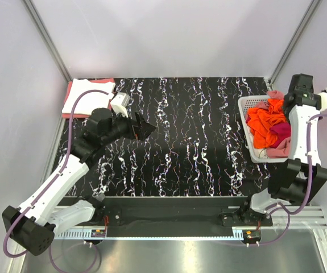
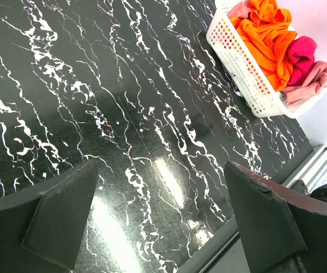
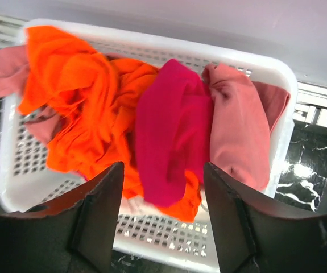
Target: Fold and stack the t-shirts
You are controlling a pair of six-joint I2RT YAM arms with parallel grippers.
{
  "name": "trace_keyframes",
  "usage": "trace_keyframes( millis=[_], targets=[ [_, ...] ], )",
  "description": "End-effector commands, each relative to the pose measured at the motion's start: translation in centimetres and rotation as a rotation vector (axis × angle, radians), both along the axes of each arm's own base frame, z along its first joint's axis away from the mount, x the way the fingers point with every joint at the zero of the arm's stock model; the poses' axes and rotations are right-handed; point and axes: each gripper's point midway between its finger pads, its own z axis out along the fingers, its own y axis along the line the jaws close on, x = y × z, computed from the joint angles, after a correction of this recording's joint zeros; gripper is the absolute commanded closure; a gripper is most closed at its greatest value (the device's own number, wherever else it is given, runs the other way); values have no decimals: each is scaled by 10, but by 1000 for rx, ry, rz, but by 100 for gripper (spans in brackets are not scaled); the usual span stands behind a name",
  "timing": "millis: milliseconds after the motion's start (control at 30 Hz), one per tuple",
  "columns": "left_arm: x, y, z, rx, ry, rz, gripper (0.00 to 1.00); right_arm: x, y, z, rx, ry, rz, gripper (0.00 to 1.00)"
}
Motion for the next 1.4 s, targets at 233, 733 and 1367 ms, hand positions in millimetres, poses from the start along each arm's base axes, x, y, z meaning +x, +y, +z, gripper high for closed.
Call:
trace_keyframes(
  millis=[233,733,1367],
  targets=[
    [5,-7,7,-29,-21,-22,1,39,-18,-41,105,-114,94,40],
    [9,-2,3,-9,-19,14,1,42,-25,-66,120,-52,75,70],
    [8,10,14,6,-48,55,1,56,145,299,59,-837,1051,100]
  ],
)
